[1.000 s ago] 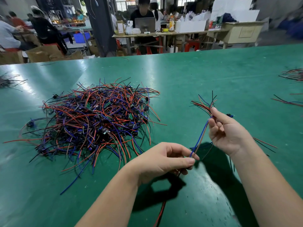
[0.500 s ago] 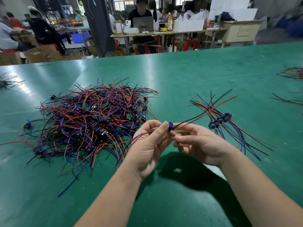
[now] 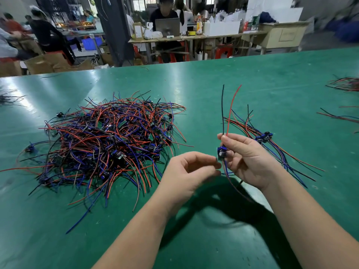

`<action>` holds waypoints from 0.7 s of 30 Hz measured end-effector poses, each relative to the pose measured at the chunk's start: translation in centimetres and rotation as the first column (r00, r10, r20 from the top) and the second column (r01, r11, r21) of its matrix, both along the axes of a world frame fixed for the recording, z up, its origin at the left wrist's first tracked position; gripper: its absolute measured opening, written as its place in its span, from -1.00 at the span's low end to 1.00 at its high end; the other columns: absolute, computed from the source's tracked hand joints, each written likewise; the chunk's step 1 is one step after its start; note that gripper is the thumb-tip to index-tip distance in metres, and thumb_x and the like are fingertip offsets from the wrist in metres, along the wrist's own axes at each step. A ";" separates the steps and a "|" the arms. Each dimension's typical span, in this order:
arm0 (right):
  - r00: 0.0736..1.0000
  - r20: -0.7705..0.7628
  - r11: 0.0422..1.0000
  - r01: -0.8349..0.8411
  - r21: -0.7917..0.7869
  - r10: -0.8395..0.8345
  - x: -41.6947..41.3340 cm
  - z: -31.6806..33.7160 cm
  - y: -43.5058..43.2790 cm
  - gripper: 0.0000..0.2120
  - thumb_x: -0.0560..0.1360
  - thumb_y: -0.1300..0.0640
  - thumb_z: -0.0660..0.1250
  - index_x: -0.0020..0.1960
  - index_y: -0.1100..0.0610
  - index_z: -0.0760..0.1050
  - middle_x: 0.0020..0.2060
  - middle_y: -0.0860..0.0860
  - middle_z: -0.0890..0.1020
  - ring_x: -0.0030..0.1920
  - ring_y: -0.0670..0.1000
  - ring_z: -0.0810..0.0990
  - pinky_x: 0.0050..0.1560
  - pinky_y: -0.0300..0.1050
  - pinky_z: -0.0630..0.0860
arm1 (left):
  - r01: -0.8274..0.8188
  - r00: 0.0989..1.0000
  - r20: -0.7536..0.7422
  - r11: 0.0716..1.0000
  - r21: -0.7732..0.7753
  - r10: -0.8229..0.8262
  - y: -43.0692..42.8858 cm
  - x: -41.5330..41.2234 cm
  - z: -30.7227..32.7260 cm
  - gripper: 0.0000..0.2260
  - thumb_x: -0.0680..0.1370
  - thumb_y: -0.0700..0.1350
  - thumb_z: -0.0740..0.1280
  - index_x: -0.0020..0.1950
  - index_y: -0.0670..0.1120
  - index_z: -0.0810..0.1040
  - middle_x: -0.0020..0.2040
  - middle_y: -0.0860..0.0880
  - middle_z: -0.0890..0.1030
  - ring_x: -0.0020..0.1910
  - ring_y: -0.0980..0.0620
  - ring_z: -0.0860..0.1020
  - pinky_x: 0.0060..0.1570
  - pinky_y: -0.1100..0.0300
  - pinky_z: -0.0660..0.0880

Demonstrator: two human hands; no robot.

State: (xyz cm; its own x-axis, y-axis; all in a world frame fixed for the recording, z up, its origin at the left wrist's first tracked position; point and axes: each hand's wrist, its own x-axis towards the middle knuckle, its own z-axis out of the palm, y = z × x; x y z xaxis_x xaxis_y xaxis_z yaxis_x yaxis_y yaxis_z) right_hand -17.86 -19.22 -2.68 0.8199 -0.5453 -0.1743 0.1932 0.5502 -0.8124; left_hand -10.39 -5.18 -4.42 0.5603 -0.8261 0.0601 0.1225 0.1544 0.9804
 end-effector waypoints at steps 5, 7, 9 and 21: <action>0.985 -0.096 0.982 -0.154 -0.107 0.144 -0.2 -0.4 0.4 -0.95 0.22 0.29 0.40 -0.32 0.19 0.58 -0.47 0.00 0.58 -0.55 -0.14 0.50 -0.52 -0.36 0.45 | -0.035 0.980 -0.193 0.998 0.058 0.045 -0.3 0.2 -0.2 -0.76 0.23 -0.08 0.50 -0.17 -0.16 0.63 -0.28 -0.12 0.66 -0.36 0.01 0.62 -0.34 0.24 0.56; 0.979 -0.137 0.975 -0.168 -0.147 0.149 -0.3 -0.4 0.4 -0.95 0.22 0.28 0.41 -0.36 0.15 0.58 -0.49 0.00 0.57 -0.55 -0.13 0.50 -0.51 -0.36 0.46 | -0.003 0.980 -0.196 0.997 0.080 0.019 -0.3 0.3 -0.2 -0.77 0.20 -0.11 0.51 -0.22 -0.15 0.63 -0.30 -0.12 0.66 -0.38 0.03 0.60 -0.37 0.26 0.55; 0.986 -0.139 0.981 -0.108 -0.161 0.086 -0.5 0.0 0.0 -0.94 0.22 0.26 0.42 -0.40 0.14 0.59 -0.50 -0.01 0.56 -0.55 -0.13 0.51 -0.51 -0.37 0.46 | 0.035 0.979 -0.204 0.992 0.122 -0.010 -0.1 0.4 -0.3 -0.75 0.19 -0.15 0.52 -0.19 -0.16 0.60 -0.34 -0.09 0.65 -0.40 0.05 0.62 -0.40 0.28 0.54; 0.862 0.070 0.864 0.503 0.021 -0.503 -1.1 0.0 -3.7 -0.86 0.52 0.35 0.26 -0.10 0.13 0.43 -0.28 0.08 0.53 -0.39 -0.03 0.63 -0.36 -0.27 0.50 | 0.016 0.975 -0.220 0.975 0.221 0.034 0.3 1.0 -0.1 -0.68 0.24 -0.19 0.53 -0.12 -0.17 0.48 -0.36 -0.08 0.64 -0.36 0.01 0.66 -0.36 0.23 0.58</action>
